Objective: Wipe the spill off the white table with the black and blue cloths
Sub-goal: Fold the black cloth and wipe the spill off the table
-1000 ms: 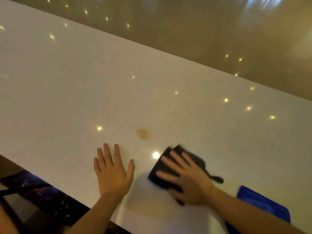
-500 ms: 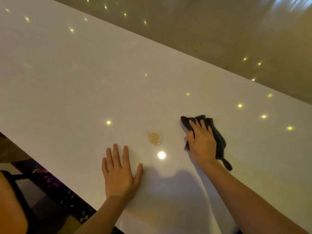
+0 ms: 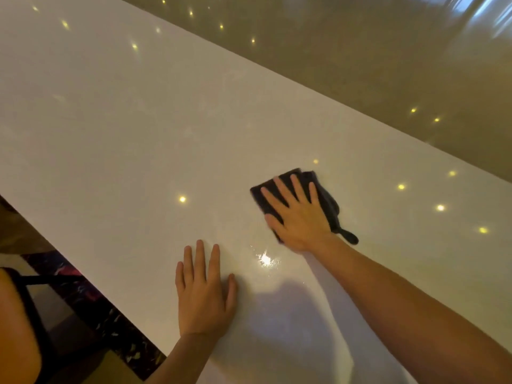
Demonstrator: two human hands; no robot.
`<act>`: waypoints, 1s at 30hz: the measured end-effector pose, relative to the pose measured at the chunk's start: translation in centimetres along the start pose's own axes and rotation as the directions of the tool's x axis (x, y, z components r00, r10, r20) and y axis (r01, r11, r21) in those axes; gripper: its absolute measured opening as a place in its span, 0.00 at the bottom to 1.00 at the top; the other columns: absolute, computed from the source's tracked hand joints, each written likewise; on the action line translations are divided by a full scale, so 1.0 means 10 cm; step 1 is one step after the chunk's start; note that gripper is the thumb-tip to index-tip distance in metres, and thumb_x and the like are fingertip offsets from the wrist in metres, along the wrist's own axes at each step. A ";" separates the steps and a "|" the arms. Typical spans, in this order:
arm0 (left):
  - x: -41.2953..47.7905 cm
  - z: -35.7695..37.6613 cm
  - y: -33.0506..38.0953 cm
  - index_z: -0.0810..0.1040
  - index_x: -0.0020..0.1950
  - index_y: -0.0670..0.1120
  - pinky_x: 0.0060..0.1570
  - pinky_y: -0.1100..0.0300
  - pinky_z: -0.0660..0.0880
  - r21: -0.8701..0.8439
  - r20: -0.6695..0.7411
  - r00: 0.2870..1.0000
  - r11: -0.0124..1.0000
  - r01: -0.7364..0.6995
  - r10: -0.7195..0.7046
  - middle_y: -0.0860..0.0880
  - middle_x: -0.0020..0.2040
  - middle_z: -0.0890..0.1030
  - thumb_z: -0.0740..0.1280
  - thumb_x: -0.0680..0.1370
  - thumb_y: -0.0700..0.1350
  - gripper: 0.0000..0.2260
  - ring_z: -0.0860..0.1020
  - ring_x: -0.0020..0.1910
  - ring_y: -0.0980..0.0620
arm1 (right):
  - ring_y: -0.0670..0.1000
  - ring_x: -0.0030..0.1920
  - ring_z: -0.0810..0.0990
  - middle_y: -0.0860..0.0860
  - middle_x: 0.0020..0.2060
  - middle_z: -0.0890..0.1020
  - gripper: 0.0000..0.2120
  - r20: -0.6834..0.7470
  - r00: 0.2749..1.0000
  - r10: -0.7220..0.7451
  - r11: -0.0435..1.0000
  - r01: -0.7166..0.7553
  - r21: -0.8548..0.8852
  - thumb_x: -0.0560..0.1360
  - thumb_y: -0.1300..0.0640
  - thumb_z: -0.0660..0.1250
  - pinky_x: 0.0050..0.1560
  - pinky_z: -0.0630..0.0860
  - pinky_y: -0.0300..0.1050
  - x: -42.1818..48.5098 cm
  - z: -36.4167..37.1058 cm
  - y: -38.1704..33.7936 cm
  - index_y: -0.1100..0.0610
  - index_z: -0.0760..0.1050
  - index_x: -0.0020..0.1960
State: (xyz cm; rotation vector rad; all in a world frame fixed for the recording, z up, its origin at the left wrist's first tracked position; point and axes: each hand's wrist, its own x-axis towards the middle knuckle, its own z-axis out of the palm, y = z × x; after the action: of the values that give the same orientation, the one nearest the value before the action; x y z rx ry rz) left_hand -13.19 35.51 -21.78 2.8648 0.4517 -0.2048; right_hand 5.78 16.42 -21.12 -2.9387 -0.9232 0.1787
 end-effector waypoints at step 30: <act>-0.02 -0.03 0.08 0.55 0.80 0.48 0.77 0.40 0.48 0.017 -0.005 1.000 1.000 -0.012 0.012 0.41 0.81 0.52 0.50 0.80 0.60 0.31 0.45 0.80 0.40 | 0.68 0.81 0.49 0.58 0.83 0.55 0.32 -0.063 0.874 0.482 0.869 -0.469 0.158 0.82 0.41 0.50 0.76 0.48 0.75 0.04 0.08 -0.56 0.48 0.51 0.83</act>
State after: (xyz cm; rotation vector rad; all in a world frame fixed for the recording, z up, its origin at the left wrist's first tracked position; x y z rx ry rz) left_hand -13.06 34.78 -21.27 2.8843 0.4360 -0.1995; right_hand 2.80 21.29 -21.49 -2.9485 -0.1450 0.1064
